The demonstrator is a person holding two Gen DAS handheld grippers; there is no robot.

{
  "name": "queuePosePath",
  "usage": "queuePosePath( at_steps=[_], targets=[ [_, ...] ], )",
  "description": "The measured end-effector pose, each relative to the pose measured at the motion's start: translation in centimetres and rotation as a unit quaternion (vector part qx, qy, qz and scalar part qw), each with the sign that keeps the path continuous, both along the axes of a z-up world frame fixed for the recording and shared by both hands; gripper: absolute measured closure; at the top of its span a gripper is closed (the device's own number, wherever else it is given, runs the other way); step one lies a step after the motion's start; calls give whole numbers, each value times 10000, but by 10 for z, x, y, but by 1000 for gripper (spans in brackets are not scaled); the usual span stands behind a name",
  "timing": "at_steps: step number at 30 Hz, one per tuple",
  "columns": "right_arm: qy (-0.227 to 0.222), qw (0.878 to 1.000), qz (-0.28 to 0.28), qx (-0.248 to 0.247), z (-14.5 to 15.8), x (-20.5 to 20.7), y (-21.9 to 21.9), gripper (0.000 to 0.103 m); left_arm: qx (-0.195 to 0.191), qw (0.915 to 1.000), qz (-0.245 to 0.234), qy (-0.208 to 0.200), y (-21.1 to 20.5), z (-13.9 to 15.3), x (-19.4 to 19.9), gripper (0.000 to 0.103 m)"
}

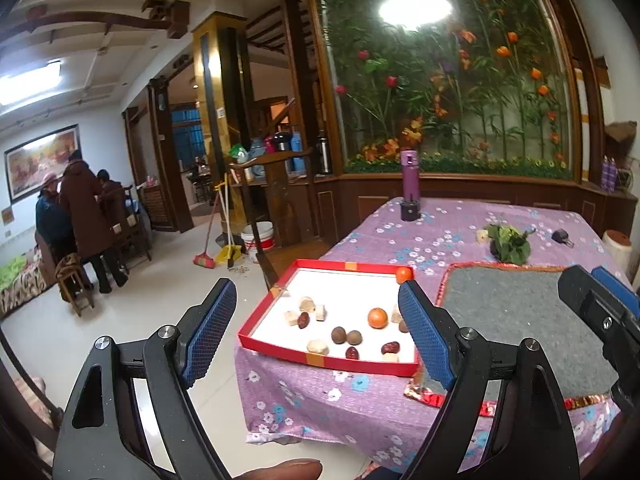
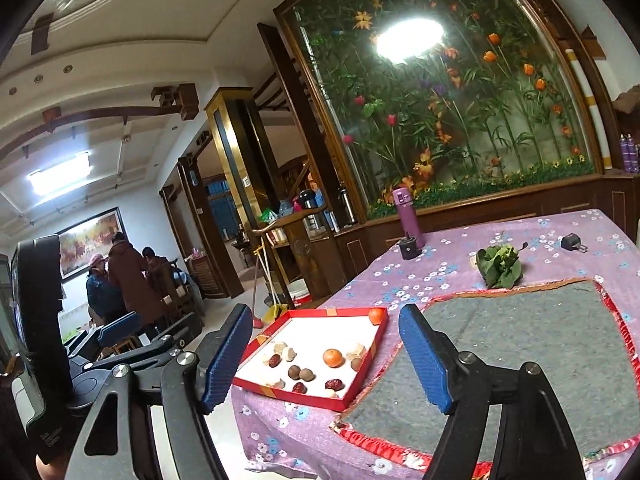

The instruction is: Organize fruits

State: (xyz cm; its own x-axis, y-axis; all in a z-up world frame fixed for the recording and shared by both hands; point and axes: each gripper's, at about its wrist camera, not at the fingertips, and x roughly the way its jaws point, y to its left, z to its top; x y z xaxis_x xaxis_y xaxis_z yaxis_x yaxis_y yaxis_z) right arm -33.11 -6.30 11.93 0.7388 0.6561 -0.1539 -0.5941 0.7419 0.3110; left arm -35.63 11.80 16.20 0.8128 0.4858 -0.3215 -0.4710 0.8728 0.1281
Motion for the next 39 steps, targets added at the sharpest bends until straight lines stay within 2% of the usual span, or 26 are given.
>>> queuePosePath(
  at_steps=[5, 19, 39],
  targets=[
    [-128, 9998, -45, -122, 2, -3, 8, 29, -164, 9995, 215, -175, 13, -1, -6, 19],
    [-209, 9993, 55, -291, 3, -7, 32, 28, -254, 9988, 288, -288, 28, -4, -12, 19],
    [5, 9992, 106, -379, -4, 1, 38, 27, -301, 9987, 319, -263, 33, -10, -13, 19]
  ],
)
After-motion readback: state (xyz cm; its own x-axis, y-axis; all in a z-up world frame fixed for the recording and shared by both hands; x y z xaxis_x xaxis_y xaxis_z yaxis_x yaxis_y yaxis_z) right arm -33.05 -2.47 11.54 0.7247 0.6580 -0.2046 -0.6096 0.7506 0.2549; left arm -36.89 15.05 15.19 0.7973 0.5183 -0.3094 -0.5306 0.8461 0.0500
